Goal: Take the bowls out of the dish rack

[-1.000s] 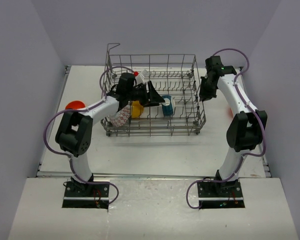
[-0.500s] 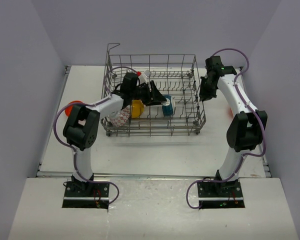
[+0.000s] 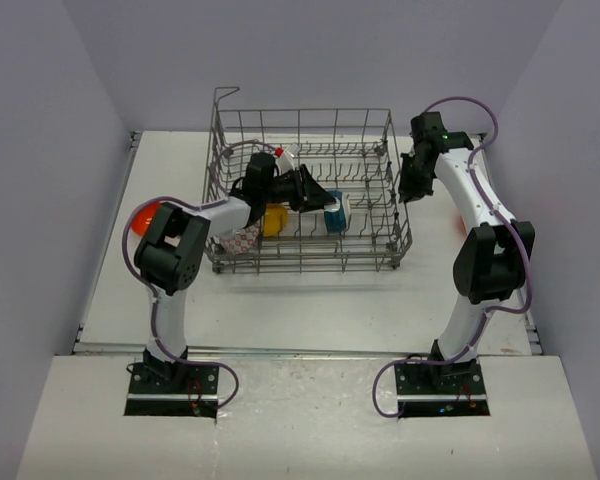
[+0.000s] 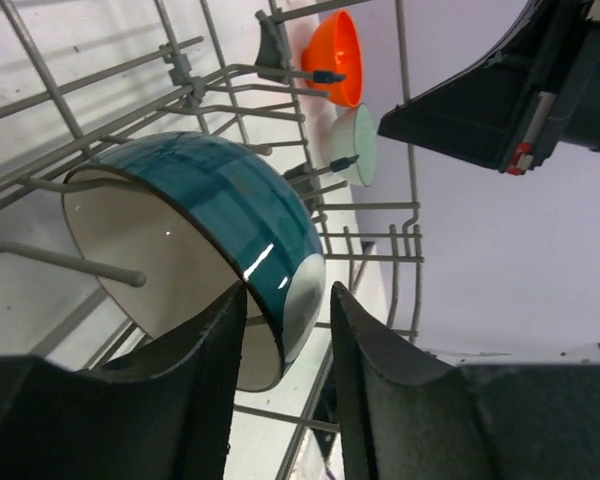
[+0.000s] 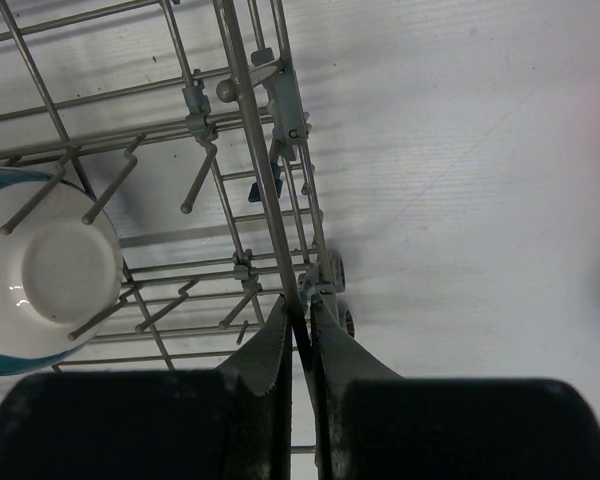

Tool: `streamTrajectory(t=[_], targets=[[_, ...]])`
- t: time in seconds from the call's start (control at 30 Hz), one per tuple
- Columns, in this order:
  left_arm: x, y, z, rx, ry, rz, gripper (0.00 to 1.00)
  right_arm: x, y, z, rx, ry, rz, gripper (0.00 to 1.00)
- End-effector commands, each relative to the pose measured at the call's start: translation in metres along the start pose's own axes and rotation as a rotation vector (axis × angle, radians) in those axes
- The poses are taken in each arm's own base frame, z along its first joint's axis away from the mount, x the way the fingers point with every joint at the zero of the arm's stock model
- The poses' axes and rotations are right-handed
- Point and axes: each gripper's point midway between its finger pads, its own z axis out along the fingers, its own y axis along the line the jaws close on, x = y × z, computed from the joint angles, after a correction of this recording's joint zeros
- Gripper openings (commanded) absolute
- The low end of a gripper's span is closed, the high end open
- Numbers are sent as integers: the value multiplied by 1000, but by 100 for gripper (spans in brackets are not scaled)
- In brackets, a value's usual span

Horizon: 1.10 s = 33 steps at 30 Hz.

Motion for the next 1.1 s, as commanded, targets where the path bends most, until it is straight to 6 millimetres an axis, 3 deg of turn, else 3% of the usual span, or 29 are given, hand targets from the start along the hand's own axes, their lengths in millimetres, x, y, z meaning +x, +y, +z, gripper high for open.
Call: streamTrajectory(t=[0.0, 0.27, 0.5, 0.53, 0.57, 0.63, 0.7, 0.87, 1.07], targets=[[-2, -13, 1, 103, -12, 14, 39, -9, -3, 4, 14, -24, 58, 0], [6, -11, 1, 163, -3, -40, 34, -9, -2, 5, 16, -20, 59, 0], [14, 4, 3, 140, 23, -73, 32, -10, -5, 3, 26, -25, 62, 0], [14, 4, 3, 141, 22, -72, 30, -9, -5, 4, 30, -20, 62, 0], [16, 6, 4, 151, 30, -77, 17, -6, -6, 6, 34, -11, 62, 0], [17, 5, 4, 163, 33, -79, 13, -6, -6, 6, 31, -10, 66, 0], [14, 4, 3, 173, 31, -80, 0, -3, -6, 9, 33, -1, 71, 0], [9, 0, -3, 244, 20, -94, 0, 0, -6, 17, 45, 18, 93, 0], [-12, -17, -23, 371, -24, -106, 0, -7, -10, 16, 67, 10, 95, 0]])
